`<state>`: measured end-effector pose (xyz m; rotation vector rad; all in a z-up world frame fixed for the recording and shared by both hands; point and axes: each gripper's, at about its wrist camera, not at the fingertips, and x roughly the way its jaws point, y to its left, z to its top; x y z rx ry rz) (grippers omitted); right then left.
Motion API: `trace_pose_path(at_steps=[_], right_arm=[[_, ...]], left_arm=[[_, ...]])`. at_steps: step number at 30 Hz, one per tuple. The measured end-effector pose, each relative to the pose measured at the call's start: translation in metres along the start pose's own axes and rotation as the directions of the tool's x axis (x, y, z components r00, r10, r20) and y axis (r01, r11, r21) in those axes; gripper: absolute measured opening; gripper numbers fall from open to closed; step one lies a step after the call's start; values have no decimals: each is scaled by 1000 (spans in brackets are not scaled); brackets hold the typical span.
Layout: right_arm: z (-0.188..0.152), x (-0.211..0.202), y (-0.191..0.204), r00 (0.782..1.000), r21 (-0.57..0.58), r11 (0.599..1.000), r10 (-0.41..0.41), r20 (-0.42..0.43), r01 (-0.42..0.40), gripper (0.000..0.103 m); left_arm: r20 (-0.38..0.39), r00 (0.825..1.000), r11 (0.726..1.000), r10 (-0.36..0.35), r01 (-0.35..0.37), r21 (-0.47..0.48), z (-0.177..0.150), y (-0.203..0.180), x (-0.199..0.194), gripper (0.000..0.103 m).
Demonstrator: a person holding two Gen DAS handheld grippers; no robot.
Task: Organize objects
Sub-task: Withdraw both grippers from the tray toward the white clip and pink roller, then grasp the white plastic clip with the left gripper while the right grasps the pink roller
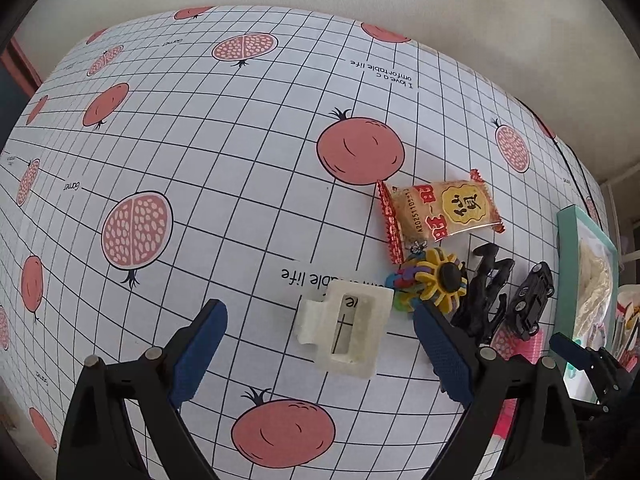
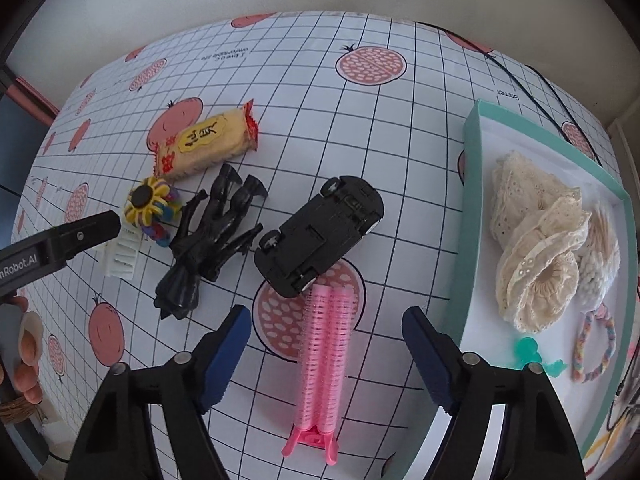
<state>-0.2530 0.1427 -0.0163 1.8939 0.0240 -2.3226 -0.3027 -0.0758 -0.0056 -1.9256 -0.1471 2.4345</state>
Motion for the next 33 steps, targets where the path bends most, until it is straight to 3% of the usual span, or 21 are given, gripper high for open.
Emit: trace_pose_path(at_steps=[9,12,15,23,27,33], right_arm=[[-6,12,4,999,-43,998,-42,-33,40,74],[-8,12,6,997,-71,995,-72,-27,70,69],[-9,11,5,998,-82,995,-65,-23,63,61],[-8,4,-9,999,-79,996,-49,-12,48,37],[-7,3,-19,999,-86,995,-44,-12,43,30],[-2,-2,-27,1000,-71,997,5,-21,-7,29]], left_arm=[[-24,999,1000,21,-21,17,-3,-5,12,88],[-33,999,1000,23,-22,21,-4,-6,14,74],[-39,999,999,24,-23,23,-5,-5,16,72],[-33,998,998,53,-52,37,-6,-4,14,51],[-28,998,997,63,-61,40,-7,-4,13,49],[-22,998,998,57,-56,38,-7,-1,11,48]])
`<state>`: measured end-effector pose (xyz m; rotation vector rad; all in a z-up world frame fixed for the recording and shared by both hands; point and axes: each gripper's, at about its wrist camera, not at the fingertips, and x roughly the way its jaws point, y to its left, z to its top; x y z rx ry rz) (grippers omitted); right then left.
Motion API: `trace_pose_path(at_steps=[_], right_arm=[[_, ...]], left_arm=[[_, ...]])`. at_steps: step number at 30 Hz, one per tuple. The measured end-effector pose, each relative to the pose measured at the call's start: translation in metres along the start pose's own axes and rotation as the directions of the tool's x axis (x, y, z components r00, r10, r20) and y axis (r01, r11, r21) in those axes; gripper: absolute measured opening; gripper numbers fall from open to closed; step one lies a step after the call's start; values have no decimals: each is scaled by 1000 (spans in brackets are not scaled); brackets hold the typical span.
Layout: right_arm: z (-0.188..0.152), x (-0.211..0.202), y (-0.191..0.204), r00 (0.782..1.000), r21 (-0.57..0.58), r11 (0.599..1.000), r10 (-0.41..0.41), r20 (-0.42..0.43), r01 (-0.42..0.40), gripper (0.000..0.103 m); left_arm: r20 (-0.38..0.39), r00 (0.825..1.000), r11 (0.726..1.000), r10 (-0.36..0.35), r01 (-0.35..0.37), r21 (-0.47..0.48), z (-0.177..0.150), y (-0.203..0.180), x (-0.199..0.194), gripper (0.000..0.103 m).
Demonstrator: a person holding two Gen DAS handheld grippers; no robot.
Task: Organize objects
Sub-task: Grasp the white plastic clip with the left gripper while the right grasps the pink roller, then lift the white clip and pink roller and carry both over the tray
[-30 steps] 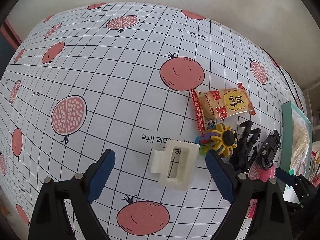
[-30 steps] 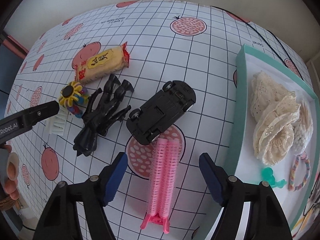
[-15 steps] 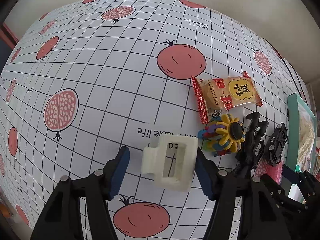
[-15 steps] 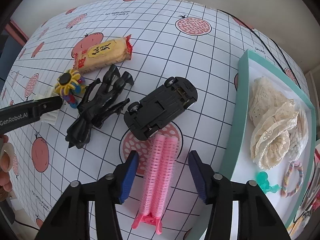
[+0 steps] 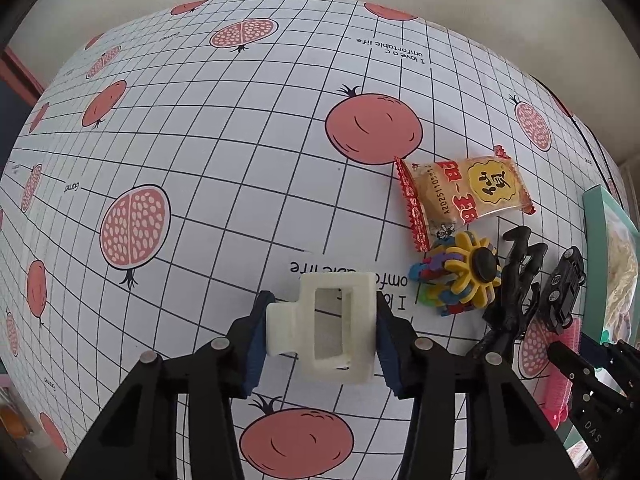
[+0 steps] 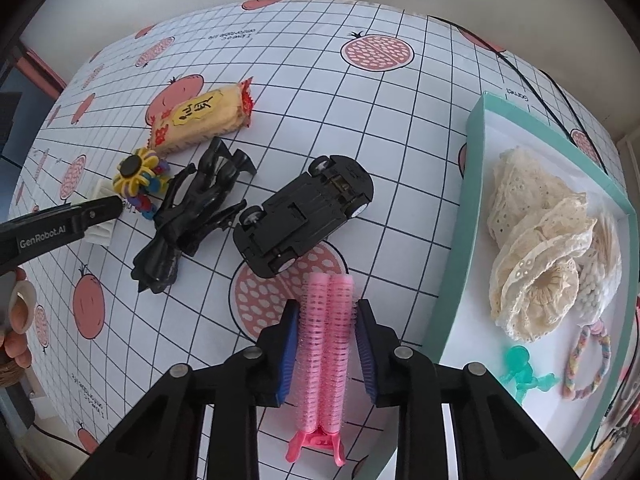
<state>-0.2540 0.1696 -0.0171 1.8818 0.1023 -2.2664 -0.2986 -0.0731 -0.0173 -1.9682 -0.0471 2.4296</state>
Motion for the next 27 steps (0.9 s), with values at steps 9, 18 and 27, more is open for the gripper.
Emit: trace_pose_path(at_steps=[9,18,27], right_arm=[[7,-24,-3,998,-12,999,35,45,-34,28],[0,-64,31,990,-46,998,42,138,-36,28],[8,-83,51,979,-86,996,42,200,-25,28]], left_arm=[[40,999,1000,10,-10,-7,2,8,-19,48],[133,991,1000,21,-19,-14,11,9,-51,48],[199,979,999,33,-30,-16,12,10,-75,48]])
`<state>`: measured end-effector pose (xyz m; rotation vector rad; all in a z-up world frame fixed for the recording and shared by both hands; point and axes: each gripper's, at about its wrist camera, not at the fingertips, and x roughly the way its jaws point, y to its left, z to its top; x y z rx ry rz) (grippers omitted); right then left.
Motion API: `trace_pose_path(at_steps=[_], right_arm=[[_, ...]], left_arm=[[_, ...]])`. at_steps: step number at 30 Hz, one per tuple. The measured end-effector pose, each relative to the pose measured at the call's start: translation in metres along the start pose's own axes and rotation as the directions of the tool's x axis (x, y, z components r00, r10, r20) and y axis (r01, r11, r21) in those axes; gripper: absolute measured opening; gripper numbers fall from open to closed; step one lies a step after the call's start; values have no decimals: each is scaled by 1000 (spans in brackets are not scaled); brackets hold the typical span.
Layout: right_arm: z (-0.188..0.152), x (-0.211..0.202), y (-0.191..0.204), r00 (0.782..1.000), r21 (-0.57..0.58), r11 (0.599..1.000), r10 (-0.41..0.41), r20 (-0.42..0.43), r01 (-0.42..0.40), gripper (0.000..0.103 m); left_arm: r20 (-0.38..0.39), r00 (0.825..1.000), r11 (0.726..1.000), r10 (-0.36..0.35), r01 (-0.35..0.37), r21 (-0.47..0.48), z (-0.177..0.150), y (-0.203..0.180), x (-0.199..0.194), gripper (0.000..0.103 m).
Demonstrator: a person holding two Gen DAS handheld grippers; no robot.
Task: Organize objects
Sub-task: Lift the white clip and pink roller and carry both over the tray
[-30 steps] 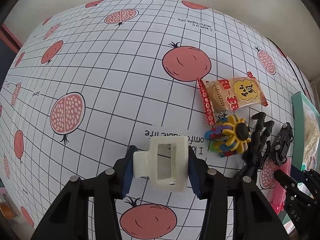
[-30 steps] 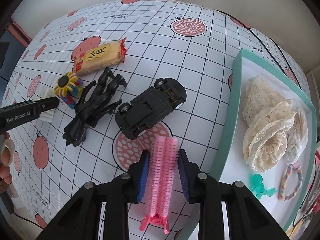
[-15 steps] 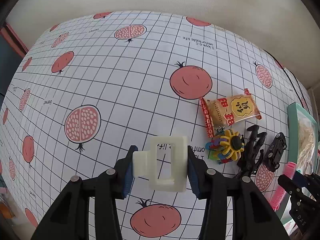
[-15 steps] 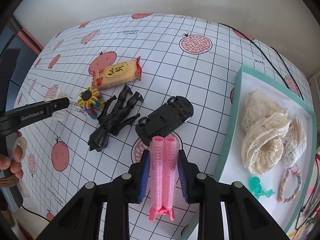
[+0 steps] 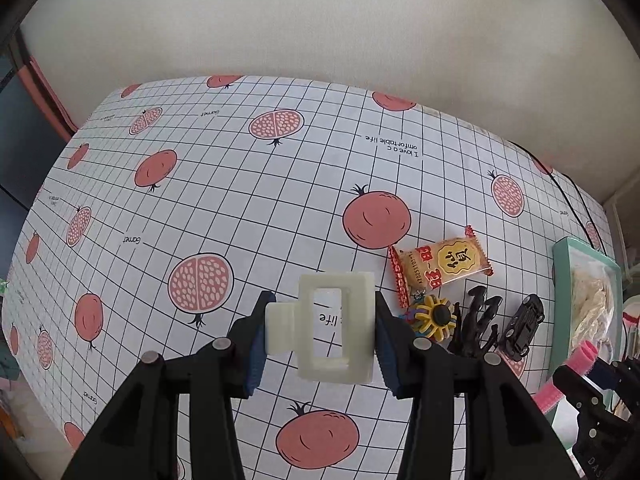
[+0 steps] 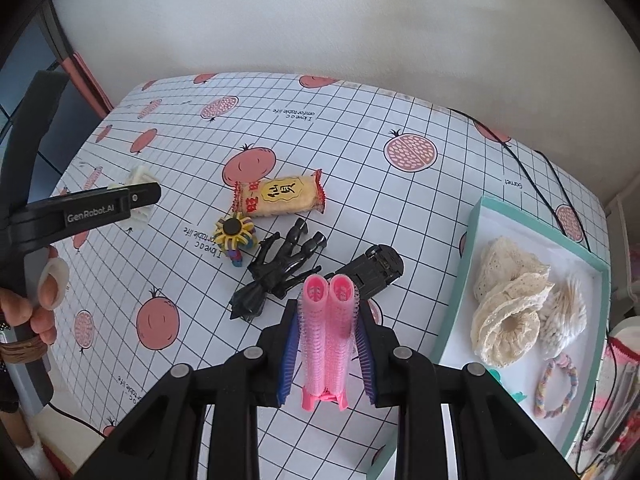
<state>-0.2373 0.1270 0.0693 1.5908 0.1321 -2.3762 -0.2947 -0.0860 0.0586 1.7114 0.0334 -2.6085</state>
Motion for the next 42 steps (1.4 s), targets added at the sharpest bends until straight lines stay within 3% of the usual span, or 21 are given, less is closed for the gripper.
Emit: trace_pose_path(at_steps=[13,30,37,42], right_arm=[[-7,-19,-28,999,32,999,-2,32,1,28],[-39,-66,-138,992,233,971,-74,106,48,28],[-52,-78,-182,988,331,942,-107,113,64,28],[-63,-79,-205,985,377,920,-148,87,105,28]], left_arm=[[44,999,999,-13,11,51,3,-44,-18,48],[81,989,974,-121,102,204,-4,-153,-43,48],[64,982,940,-178,151,306,-18,-208,-48,48],[11,966,893,-257,233,385,-33,-249,-46,48]])
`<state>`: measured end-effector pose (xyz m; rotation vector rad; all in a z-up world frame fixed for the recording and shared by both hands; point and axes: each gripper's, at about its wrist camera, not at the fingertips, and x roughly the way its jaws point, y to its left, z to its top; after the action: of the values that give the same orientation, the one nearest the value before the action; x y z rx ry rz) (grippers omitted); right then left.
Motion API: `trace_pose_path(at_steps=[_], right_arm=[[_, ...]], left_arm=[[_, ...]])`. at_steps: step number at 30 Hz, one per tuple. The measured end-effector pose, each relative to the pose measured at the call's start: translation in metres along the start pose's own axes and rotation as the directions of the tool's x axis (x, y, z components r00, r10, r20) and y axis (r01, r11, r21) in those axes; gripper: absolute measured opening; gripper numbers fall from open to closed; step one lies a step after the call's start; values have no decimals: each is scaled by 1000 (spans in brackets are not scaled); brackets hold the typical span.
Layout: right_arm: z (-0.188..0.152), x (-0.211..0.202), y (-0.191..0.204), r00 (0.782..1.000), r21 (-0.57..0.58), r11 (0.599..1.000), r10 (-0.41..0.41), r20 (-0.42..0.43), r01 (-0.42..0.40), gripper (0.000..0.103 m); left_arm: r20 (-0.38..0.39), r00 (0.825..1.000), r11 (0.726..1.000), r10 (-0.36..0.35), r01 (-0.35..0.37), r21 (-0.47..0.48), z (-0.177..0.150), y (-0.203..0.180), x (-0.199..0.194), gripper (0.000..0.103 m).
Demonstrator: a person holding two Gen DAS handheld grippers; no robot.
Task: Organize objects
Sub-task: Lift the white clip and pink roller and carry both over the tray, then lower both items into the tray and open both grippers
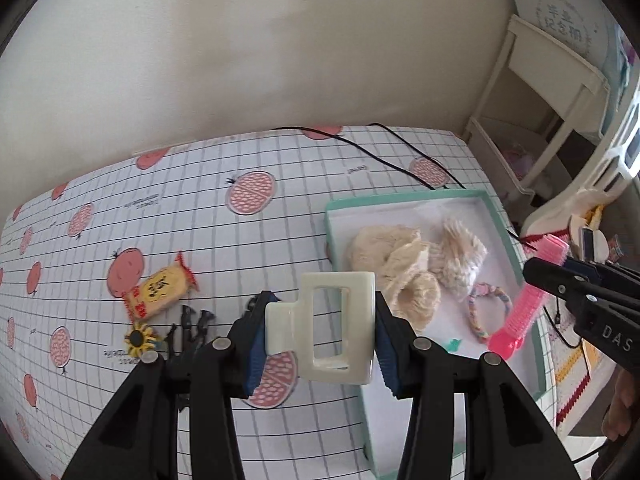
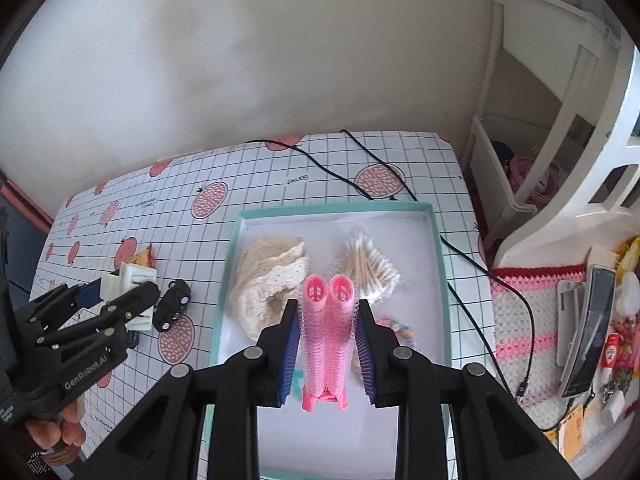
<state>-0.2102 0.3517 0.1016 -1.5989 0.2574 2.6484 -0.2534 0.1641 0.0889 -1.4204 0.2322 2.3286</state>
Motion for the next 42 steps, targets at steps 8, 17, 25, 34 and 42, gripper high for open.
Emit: trace_pose_path(at_steps=[8,17,25,34,42], right_arm=[[-5,11,-32,998,40,998,-38,-54,40,28],[-11,43,-44,990,63,997,-39,-133,48,29],[-12,60,-38,987,61,991,-107,-120,115,29],[-12,74,-40,989,78,989,-115,-98,123,30],[-10,73,-41,991,93,990,-102,-89,111,38]], left_arm=[[-69,995,993,-74,80,90,-3,-47,26,48],[-155,985,990,-76,93,102,-14,-60,58,48],[-193,978,990,-76,96,100,-20,-58,72,48],[-226,969,990,-100,120,75,-24,-57,82,48],[-211,971,989,-111,129,71,-19,-53,73,49]])
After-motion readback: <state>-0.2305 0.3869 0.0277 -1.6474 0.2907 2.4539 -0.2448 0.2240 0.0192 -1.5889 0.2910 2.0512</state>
